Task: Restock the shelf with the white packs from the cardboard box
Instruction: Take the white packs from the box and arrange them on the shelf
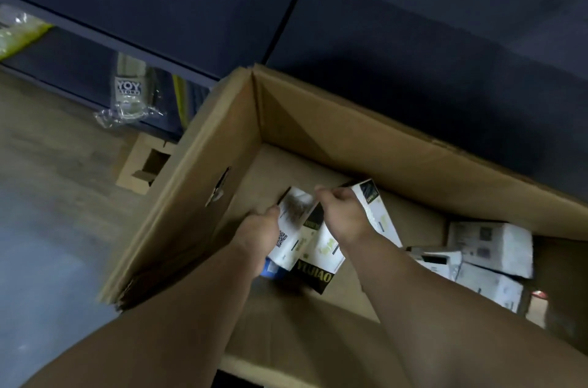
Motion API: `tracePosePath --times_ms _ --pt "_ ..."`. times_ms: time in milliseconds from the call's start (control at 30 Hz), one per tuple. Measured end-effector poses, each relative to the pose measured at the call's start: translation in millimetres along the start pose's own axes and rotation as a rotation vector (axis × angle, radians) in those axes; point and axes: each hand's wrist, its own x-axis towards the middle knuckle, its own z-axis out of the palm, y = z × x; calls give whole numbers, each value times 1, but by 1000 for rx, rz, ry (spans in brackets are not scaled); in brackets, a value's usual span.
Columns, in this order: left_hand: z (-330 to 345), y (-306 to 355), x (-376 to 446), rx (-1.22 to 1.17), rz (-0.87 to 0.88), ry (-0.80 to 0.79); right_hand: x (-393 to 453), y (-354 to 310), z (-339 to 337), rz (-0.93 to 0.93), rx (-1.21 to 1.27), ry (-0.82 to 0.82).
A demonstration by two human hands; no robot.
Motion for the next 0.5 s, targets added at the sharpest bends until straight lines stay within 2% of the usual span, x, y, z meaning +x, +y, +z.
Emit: tracePosePath --times_ms 167,333,500 --pt "10 -4 12 -41 -101 -66 24 3 9 25 -39 -58" --pt "20 -11 26 -97 -315 -139 44 14 16 44 -135 -101" --pt "23 -14 39 -74 -386 -161 55 23 18 51 -234 -121"
